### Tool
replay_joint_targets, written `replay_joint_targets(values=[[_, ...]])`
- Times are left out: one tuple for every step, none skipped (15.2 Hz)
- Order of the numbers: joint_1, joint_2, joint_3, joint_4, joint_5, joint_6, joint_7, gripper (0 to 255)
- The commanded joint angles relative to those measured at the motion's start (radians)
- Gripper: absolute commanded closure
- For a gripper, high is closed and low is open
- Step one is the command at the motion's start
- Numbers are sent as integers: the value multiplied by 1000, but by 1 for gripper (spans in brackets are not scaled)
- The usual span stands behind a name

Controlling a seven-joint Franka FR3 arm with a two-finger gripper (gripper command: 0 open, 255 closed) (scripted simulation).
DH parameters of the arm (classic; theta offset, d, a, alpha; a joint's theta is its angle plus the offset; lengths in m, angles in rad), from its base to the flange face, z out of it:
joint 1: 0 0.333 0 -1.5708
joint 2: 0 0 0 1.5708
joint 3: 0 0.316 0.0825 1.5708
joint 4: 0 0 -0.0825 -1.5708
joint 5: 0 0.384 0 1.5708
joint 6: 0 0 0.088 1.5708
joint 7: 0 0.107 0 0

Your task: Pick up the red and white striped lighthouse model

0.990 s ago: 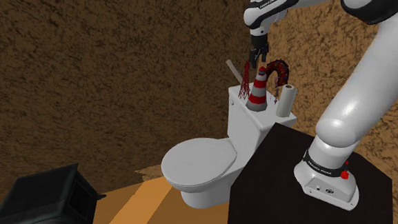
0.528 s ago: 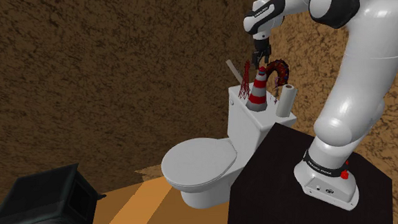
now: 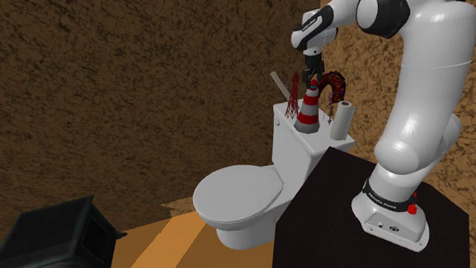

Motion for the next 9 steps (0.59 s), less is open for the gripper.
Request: replay_joint_targets(values=[[-1, 10, 1, -9, 3, 19, 0, 0], [-1, 10, 1, -9, 3, 19, 0, 0], [-1, 10, 1, -9, 3, 19, 0, 0], [-1, 9, 1, -9, 3, 18, 1, 255], [-1, 10, 1, -8, 3, 18, 0, 255], [-1, 10, 1, -8, 3, 18, 0, 255], [-1, 10, 1, -8, 3, 18, 1, 255], [-1, 10, 1, -8, 4, 18, 0, 255], [-1, 10, 1, -8, 3, 17, 0, 255]])
